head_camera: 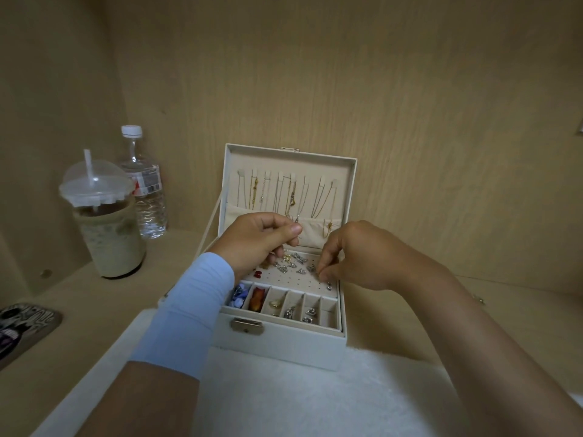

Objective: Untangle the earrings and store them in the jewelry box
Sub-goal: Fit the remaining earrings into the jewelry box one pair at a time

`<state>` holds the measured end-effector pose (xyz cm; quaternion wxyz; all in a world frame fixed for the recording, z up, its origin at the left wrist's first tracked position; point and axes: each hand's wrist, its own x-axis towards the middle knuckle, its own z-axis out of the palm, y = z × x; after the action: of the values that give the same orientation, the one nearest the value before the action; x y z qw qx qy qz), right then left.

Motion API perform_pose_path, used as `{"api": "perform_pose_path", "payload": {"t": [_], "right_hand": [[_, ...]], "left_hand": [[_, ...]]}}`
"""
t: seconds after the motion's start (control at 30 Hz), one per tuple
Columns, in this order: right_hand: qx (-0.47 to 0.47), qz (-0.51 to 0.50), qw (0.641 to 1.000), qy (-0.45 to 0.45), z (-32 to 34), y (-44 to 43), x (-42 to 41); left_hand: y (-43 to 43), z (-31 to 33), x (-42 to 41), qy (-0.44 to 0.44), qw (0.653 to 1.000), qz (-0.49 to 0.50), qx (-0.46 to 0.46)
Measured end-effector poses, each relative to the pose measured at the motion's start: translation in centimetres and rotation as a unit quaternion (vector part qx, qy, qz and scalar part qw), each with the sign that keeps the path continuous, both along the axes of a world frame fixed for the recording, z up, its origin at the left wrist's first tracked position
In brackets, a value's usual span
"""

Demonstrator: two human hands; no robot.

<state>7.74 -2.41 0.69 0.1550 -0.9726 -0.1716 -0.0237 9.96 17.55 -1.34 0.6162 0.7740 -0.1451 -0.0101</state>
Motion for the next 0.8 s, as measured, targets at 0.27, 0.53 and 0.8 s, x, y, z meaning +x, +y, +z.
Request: {"api": "perform_pose_path", "payload": {"t": [0.27, 0.53, 0.8], "right_hand": [[-0.016, 0.014, 1.000, 0.021, -0.3, 0.0, 0.2], [0.146, 0.021, 0.989, -0.008, 0.2, -0.8, 0.6], [0.323, 0.036, 0.939, -0.112, 1.2, 0.3, -0.5]], "left_hand": [[-0.8, 0.0, -0.2, 0.012, 0.998, -0.002, -0.061], [-1.0, 0.3, -0.7, -0.005, 1.000, -0.011, -0.027], [-1.3, 1.0, -1.0, 0.036, 0.994, -0.032, -0.095]]}}
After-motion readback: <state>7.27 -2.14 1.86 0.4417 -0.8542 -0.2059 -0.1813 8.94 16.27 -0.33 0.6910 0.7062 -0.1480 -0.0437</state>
